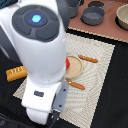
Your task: Interact with the objects in diverse but meaningful ways.
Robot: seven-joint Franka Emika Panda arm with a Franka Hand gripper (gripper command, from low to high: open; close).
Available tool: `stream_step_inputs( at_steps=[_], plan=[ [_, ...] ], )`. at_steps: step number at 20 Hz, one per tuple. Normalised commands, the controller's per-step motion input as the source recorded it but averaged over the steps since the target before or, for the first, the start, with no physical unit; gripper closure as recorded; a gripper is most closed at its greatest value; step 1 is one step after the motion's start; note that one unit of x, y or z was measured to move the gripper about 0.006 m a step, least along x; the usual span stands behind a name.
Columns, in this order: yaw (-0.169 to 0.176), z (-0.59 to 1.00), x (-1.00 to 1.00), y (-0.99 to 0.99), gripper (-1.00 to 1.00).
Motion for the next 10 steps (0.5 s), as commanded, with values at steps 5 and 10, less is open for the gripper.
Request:
stream_step_inputs(
  at_steps=[5, 10],
  plan=[
    [-0.044, 0.47, 0.04, 0.93, -1.00],
    [-0.180, -0.01, -0.07, 0.75, -1.00]
  ],
)
